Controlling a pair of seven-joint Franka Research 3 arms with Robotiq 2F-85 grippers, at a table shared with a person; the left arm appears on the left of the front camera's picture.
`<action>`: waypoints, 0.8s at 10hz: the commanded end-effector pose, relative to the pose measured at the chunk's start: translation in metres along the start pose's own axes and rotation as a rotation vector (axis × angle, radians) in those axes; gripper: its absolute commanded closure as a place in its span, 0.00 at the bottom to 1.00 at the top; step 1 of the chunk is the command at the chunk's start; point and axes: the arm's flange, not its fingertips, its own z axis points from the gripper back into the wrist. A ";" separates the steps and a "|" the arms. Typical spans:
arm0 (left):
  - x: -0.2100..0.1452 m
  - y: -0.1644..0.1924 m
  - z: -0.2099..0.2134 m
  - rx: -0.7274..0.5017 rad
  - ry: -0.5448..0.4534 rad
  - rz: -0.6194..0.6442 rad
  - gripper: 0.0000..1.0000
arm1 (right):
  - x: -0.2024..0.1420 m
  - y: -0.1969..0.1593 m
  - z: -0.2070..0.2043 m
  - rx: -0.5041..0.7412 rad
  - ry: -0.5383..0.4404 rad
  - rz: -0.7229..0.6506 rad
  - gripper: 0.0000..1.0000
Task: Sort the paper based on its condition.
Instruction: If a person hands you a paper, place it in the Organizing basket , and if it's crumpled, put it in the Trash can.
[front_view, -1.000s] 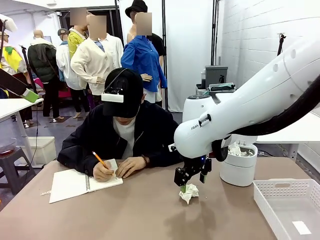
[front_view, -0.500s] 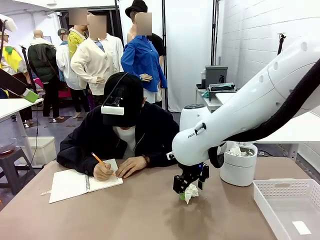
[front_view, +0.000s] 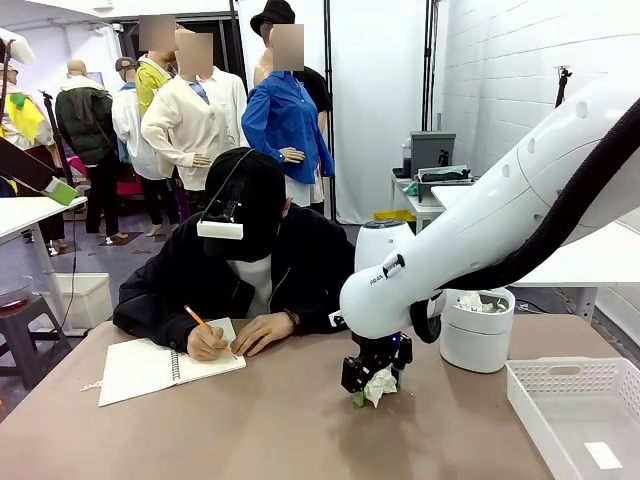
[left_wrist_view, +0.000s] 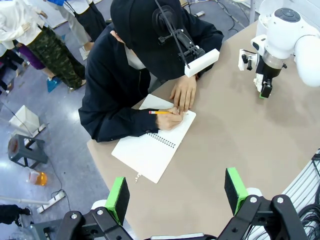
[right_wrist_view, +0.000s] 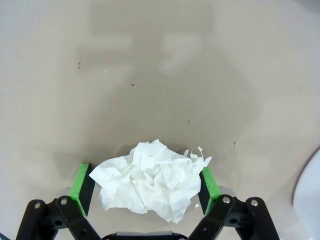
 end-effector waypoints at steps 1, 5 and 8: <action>0.000 0.000 0.000 0.000 0.000 0.002 0.00 | -0.002 0.000 0.000 -0.002 0.000 0.000 0.00; 0.000 0.000 0.000 0.000 0.000 0.002 0.00 | 0.000 -0.002 0.001 -0.003 0.000 -0.018 0.47; 0.000 0.000 0.000 0.000 0.000 0.002 0.00 | 0.001 -0.002 0.002 -0.009 -0.001 -0.055 1.00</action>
